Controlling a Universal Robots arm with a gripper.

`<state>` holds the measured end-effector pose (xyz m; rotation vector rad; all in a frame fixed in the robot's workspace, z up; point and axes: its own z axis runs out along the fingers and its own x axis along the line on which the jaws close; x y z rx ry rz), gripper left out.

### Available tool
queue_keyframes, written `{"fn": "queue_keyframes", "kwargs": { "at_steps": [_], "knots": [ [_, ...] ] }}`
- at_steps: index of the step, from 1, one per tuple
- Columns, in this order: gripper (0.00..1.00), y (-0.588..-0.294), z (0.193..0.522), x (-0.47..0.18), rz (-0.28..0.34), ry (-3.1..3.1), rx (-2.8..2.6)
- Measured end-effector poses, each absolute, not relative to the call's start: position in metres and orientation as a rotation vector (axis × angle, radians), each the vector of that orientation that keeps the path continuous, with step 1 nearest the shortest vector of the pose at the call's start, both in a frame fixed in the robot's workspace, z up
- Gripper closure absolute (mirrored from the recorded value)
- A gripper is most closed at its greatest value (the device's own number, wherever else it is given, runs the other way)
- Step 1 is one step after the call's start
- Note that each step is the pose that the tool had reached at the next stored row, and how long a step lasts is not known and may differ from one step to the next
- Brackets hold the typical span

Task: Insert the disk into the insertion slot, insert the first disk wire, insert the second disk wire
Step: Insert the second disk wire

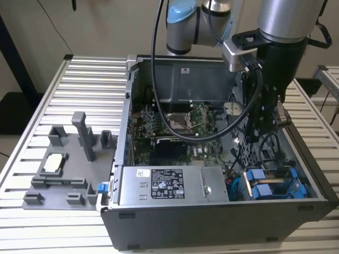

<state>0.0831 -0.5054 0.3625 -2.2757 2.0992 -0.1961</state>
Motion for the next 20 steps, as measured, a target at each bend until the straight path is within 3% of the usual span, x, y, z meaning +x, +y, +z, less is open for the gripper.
{"fn": "queue_keyframes", "kwargs": {
  "at_steps": [1,11,20],
  "knots": [
    [0.83,-0.505,0.362,0.083,-0.196,2.099,-2.276],
    [0.84,-0.506,0.363,0.083,-0.198,2.1,-2.277],
    [0.84,-0.525,0.362,0.09,-0.189,2.105,-2.282]
  ]
}}
